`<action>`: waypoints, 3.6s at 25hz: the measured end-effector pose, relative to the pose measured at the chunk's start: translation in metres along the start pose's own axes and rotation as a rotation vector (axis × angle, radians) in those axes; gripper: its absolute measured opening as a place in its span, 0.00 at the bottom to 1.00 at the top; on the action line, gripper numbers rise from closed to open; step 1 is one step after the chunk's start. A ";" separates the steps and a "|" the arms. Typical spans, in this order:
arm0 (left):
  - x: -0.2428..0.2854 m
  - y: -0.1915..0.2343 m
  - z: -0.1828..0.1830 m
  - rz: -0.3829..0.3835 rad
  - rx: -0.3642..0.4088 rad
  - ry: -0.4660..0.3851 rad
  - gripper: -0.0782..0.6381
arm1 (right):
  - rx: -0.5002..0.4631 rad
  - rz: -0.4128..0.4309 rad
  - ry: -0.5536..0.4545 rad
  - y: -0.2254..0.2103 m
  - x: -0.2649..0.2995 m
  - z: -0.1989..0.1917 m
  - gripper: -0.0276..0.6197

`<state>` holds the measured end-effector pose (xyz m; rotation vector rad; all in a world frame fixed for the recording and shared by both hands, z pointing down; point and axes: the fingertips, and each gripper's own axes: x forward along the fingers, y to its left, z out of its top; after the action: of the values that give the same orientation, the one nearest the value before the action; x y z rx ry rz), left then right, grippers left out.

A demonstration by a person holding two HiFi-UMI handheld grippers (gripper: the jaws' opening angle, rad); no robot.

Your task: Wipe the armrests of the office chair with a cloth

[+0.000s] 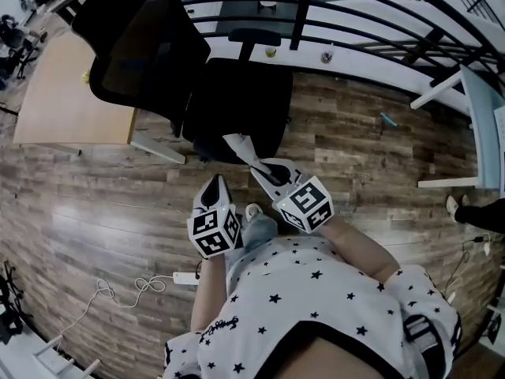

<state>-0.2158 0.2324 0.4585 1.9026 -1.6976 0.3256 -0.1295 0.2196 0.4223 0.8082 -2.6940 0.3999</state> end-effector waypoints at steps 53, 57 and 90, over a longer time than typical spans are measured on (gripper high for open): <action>0.044 0.146 -0.055 0.142 -0.158 0.229 0.11 | 0.383 -0.099 0.489 -0.035 0.305 -0.157 0.09; 0.048 0.145 -0.054 0.136 -0.163 0.229 0.11 | 0.336 -0.117 0.524 -0.039 0.308 -0.162 0.09; 0.046 0.122 -0.049 0.055 -0.103 0.218 0.11 | 0.318 -0.228 0.576 -0.064 0.233 -0.187 0.09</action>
<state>-0.3166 0.2166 0.5531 1.6826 -1.5922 0.4413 -0.2408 0.1201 0.6885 0.9027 -2.0095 0.8683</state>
